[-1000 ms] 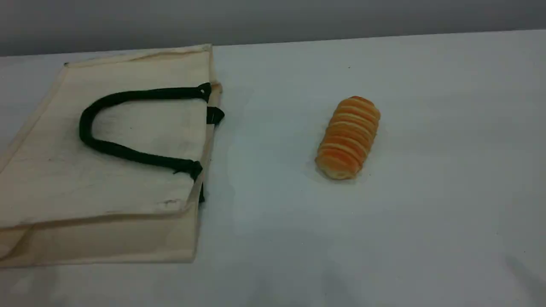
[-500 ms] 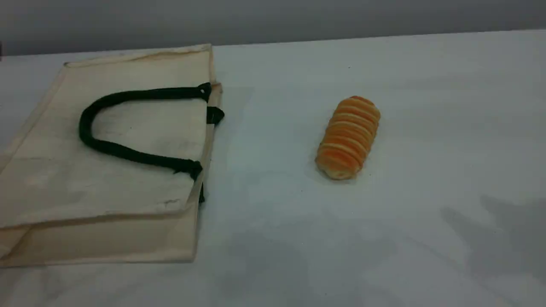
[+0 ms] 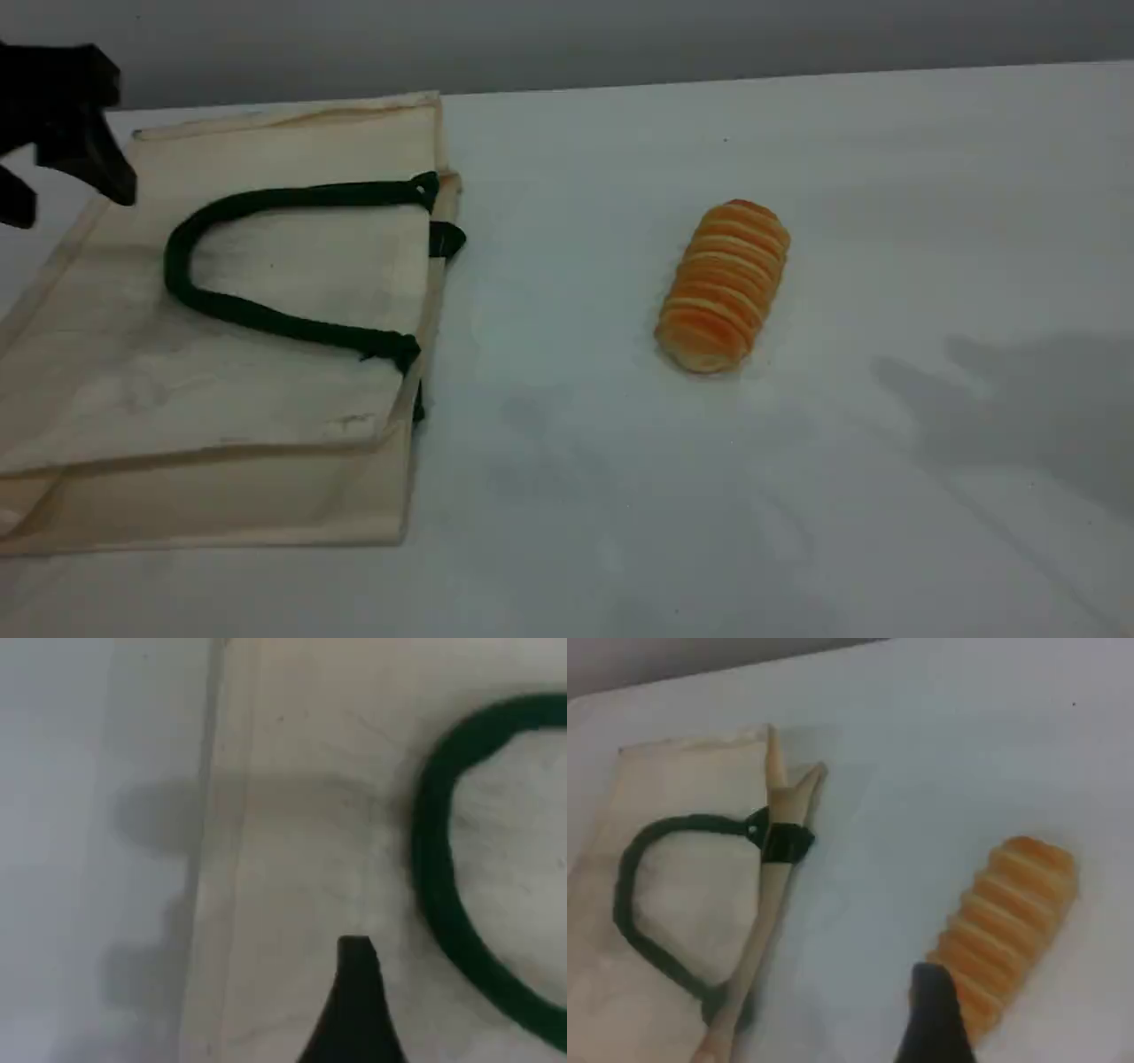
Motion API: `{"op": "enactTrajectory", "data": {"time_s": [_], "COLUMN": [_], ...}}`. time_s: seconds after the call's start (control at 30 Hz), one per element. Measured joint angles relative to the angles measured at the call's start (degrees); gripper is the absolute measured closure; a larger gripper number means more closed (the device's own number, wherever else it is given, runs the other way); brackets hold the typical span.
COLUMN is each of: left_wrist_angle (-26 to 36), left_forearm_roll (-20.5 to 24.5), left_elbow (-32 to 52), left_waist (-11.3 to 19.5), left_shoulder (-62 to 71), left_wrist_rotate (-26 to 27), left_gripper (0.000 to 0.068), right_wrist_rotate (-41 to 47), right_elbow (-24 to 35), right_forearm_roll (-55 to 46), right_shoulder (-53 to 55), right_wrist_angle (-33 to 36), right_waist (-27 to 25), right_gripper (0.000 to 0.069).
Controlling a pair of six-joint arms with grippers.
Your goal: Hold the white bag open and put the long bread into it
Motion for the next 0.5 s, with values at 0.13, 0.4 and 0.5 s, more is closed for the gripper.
{"op": "enactTrajectory", "data": {"time_s": [0.13,0.4,0.5], "left_wrist_angle": [-0.1,-0.2,-0.3], "left_forearm_roll": [0.0,-0.1,-0.2], "left_elbow": [-3.0,-7.1,-7.9], "left_waist": [0.0,0.0,0.0], "left_shoulder": [4.9,12.1,13.9], "left_wrist_rotate": [0.0,0.0,0.0], "left_gripper": [0.0168,0.0168,0.0168], "right_wrist_rotate": [0.0,-3.3,-5.4], "right_elbow": [-0.8,-0.8,-0.8], "right_forearm_roll": [0.2,3.4,5.6], "right_shoulder": [2.9,4.9,4.9], "right_wrist_angle": [0.1,0.1,0.1], "right_waist": [0.0,0.0,0.0], "right_gripper": [0.0237,0.0237,0.0237]}}
